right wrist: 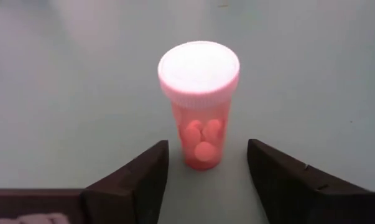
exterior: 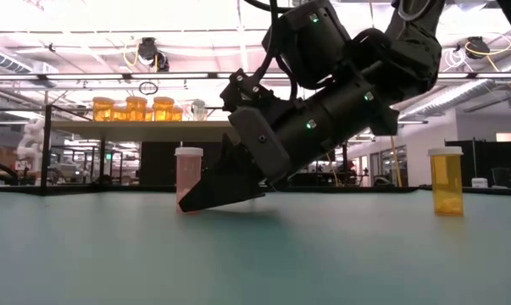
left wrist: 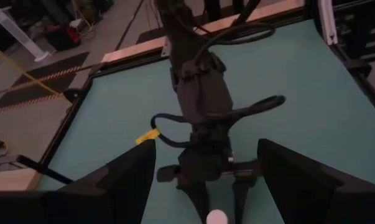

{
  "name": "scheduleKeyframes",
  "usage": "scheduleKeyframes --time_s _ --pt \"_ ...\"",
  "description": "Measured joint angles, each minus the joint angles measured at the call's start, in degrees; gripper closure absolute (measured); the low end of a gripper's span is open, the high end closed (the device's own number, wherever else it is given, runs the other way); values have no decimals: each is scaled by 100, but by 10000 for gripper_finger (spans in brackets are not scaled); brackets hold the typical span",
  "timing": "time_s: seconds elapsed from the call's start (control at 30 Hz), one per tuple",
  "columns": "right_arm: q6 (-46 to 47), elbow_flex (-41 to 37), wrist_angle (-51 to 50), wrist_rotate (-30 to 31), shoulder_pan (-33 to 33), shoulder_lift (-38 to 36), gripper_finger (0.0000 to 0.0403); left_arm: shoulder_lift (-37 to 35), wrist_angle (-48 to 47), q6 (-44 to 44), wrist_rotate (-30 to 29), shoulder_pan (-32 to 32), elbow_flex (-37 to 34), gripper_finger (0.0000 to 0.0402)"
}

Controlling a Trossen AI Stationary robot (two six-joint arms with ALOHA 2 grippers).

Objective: Pick and place medicine bottles onto shelf by color
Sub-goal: Put the small pink pill bottle on the shelf aligned with the other small yellow pill bottle

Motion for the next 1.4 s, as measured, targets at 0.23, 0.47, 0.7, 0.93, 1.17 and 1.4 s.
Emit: scheduleKeyframes --time_s 0.23,0.47,0.7,0.93,1.17,1.4 --pt "-138 -3 136 -72 -11 11 212 -2 2 0 105 0 0 121" --pt "-147 -3 521 -36 -13 195 230 -2 2 -3 103 0 0 121" --pt "-74 5 1309 -10 -11 622 239 -2 19 -94 103 -15 0 121" --pt "-170 5 1331 28 9 634 239 -2 18 -96 103 -50 0 121" --pt "-404 5 1317 62 53 639 239 -2 17 -98 102 -50 0 121" --pt "-498 5 1290 71 74 641 252 -2 15 -103 101 -50 0 121"
